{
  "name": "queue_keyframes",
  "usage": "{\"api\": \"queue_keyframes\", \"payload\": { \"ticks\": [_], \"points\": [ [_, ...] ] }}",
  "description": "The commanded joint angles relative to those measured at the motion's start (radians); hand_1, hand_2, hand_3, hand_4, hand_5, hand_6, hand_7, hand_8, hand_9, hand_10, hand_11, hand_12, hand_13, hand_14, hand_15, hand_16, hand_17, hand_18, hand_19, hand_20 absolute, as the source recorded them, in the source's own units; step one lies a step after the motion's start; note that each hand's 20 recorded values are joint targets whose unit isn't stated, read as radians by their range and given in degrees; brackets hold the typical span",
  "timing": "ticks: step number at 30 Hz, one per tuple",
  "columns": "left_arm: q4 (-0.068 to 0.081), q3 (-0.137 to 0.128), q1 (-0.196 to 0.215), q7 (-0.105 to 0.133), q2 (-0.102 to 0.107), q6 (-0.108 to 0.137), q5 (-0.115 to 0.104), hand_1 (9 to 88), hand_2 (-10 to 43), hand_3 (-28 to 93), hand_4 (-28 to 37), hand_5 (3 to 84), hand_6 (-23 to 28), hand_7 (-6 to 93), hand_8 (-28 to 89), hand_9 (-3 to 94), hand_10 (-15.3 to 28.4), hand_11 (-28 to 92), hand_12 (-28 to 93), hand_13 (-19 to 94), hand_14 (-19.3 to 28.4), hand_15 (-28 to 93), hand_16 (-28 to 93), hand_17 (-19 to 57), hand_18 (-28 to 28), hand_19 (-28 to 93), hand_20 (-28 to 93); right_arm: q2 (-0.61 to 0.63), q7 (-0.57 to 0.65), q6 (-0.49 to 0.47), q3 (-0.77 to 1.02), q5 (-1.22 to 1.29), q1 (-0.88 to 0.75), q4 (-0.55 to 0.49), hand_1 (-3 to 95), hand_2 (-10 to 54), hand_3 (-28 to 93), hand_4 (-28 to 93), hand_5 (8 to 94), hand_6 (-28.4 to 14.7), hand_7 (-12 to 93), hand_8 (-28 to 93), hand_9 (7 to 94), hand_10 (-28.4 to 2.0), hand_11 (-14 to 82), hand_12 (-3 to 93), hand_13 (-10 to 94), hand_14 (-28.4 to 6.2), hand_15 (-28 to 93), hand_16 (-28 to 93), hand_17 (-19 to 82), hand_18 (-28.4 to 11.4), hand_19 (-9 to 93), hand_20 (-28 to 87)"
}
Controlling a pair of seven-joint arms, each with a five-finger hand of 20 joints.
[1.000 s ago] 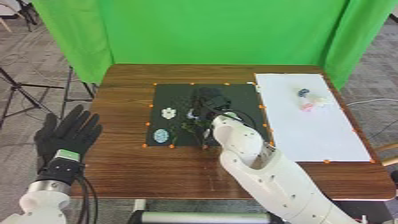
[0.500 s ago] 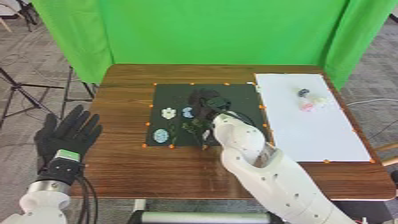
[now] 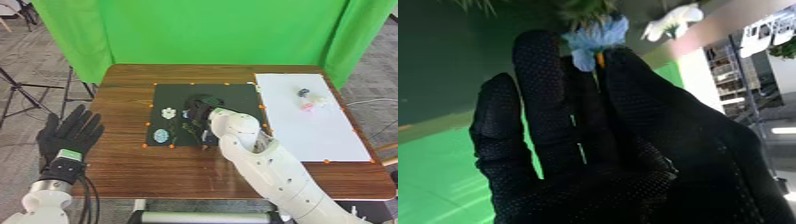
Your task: Arrange flowers
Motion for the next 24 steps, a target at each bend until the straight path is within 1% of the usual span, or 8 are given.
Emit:
{"api": "queue_keyframes", "payload": {
  "ticks": [1, 6, 10, 13, 15, 18, 20, 24],
  "points": [
    [-0.007, -0.01, 0.019, -0.001, -0.004, 0.014, -0.009, 28.6, 8.3, 72, -28.3, 37.9, 7.0, 19.6, -10, 32.1, 14.3, 22, 12, 23, 14.1, 36, -9, -3.3, 10.7, 29, 8, 0.016, 0.001, 0.07, -0.007, -0.024, -0.011, -0.029, 48.7, 8.9, 80, -23, 58.1, -0.7, 20, -14, 58.9, -10.1, 12.3, 12.3, 54, -11.3, 55, 39, 29, -22.1, 80, 41],
    [-0.011, -0.013, 0.023, 0.0, -0.001, 0.018, -0.011, 28.6, 8.5, 72, -28.3, 38.0, 7.0, 19.9, -10, 32.3, 14.3, 23, 11, 23, 14.2, 37, -9, -3.6, 11.1, 30, 8, 0.019, -0.001, 0.081, -0.01, -0.021, -0.018, -0.038, 49.4, 8.0, 79, -23, 63.2, 0.7, 23, -7, 64.4, -9.6, 12.7, 13.1, 53, -12.1, 56, 42, 28, -21.8, 79, 42],
    [-0.008, -0.01, 0.019, -0.005, -0.004, 0.017, -0.011, 28.6, 8.6, 72, -28.3, 38.1, 7.0, 20.0, -10, 32.4, 14.4, 23, 11, 23, 14.3, 37, -9, -3.7, 11.2, 30, 8, 0.02, 0.0, 0.075, -0.006, -0.015, -0.022, -0.042, 49.7, 7.2, 79, -23, 64.8, 1.1, 23, -6, 66.7, -9.4, 13.1, 13.3, 53, -12.0, 57, 42, 27, -21.8, 78, 42],
    [-0.008, -0.01, 0.021, -0.01, -0.004, 0.012, -0.003, 28.5, 8.6, 72, -28.3, 38.2, 7.0, 20.0, -10, 32.4, 14.4, 23, 11, 23, 14.4, 37, -9, -3.8, 11.2, 30, 8, 0.036, 0.014, 0.257, -0.039, -0.012, -0.027, -0.032, 49.7, 6.2, 79, -23, 65.2, 0.9, 23, -5, 67.1, -9.7, 13.3, 13.6, 54, -11.8, 57, 42, 27, -22.0, 78, 42],
    [-0.007, -0.01, 0.021, -0.007, -0.002, 0.008, -0.005, 28.6, 8.7, 72, -28.3, 38.2, 7.0, 20.0, -10, 32.4, 14.4, 23, 11, 23, 14.4, 37, -9, -3.8, 11.2, 30, 8, 0.038, 0.021, 0.321, -0.052, -0.011, -0.021, -0.023, 49.5, 3.9, 79, -23, 65.1, 0.3, 25, -4, 67.0, -10.0, 14.2, 14.4, 54, -11.8, 57, 43, 28, -22.0, 78, 42],
    [-0.005, -0.006, 0.014, -0.009, -0.002, 0.007, -0.003, 28.5, 8.7, 72, -28.3, 38.2, 7.0, 20.0, -10, 32.4, 14.3, 23, 11, 23, 14.3, 37, -9, -3.8, 11.3, 30, 8, 0.031, 0.026, 0.263, -0.041, -0.003, -0.009, -0.021, 47.7, 2.2, 80, -25, 61.9, -0.7, 28, -5, 64.2, -10.5, 15.1, 15.1, 53, -12.2, 59, 41, 28, -21.9, 79, 42],
    [-0.004, -0.001, 0.011, -0.007, 0.001, 0.006, -0.002, 28.5, 8.7, 72, -28.3, 38.1, 7.0, 20.1, -10, 32.4, 14.3, 23, 11, 23, 14.4, 37, -9, -3.8, 11.3, 30, 8, 0.022, 0.03, 0.233, -0.039, 0.006, 0.002, -0.011, 45.5, 2.5, 82, -25, 56.8, -0.7, 25, -12, 58.9, -10.7, 14.3, 14.2, 51, -12.9, 61, 38, 28, -22.1, 79, 42],
    [-0.001, 0.005, 0.008, -0.002, 0.002, 0.005, -0.008, 28.5, 8.7, 72, -28.3, 38.2, 7.1, 20.0, -10, 32.4, 14.3, 23, 11, 23, 14.4, 37, -9, -3.9, 11.3, 30, 8, -0.007, 0.02, 0.088, -0.02, -0.012, 0.028, 0.015, 42.7, 3.9, 83, -25, 51.4, -1.5, 22, -15, 53.7, -11.1, 12.4, 12.8, 49, -14.7, 61, 33, 27, -22.8, 79, 41]
  ]
}}
